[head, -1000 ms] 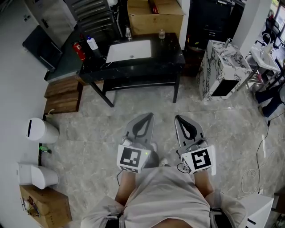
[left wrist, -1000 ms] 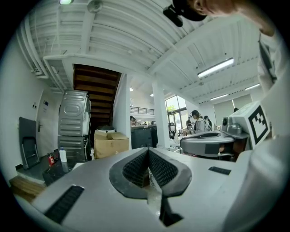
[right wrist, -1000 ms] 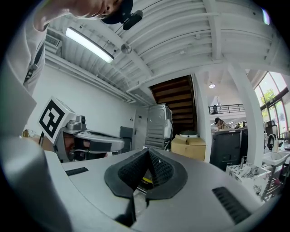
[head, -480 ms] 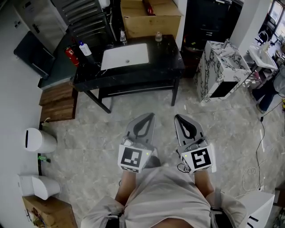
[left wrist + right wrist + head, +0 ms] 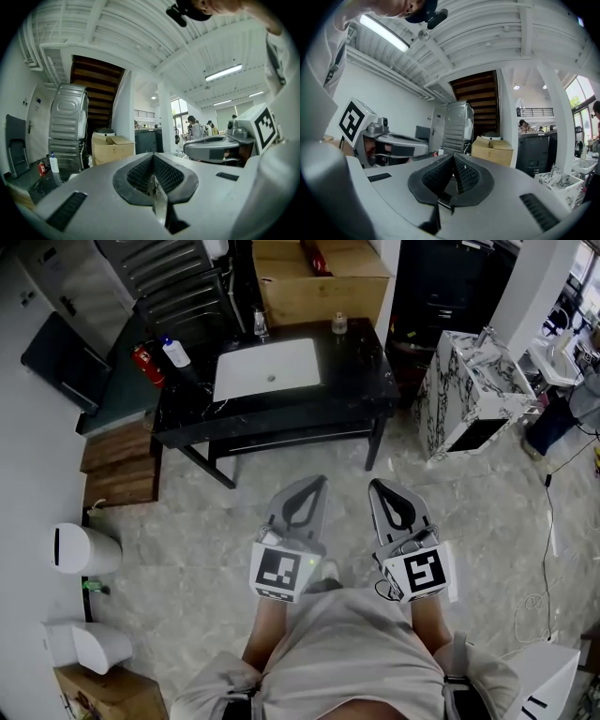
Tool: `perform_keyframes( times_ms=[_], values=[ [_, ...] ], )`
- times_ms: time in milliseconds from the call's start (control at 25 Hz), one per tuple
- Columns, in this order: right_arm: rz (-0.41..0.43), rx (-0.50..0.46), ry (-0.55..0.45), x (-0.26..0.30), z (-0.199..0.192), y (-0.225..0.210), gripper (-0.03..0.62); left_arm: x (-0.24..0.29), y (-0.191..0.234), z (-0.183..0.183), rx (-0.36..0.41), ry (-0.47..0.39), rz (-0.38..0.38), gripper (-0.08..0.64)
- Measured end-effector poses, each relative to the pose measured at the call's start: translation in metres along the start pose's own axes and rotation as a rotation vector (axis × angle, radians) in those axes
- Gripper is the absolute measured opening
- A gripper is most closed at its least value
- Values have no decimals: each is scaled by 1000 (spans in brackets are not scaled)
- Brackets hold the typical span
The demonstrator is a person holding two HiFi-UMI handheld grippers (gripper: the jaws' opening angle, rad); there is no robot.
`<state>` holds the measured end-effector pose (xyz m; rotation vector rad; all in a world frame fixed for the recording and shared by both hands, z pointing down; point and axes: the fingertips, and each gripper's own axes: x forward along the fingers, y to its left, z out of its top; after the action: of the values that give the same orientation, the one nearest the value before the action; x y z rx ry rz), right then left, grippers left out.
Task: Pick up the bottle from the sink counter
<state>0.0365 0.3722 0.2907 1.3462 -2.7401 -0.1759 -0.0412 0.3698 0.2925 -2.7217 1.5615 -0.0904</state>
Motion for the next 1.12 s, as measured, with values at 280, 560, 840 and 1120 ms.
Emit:
perform_keyframes(
  times_ms=[280, 560, 840, 1120],
  values=[
    [-16, -5, 3, 32, 1, 0, -5, 13, 33, -3, 0, 3, -3, 2],
    [-37, 0, 18, 46, -1, -13, -5, 29, 45, 0, -1, 6, -11, 2],
    [-37, 7, 16, 65, -7, -36, -5, 57, 53, -3, 3, 13, -6, 2],
    [-22, 7, 14, 97, -11, -69, -5, 94, 68, -2, -3, 15, 12, 2]
  ],
)
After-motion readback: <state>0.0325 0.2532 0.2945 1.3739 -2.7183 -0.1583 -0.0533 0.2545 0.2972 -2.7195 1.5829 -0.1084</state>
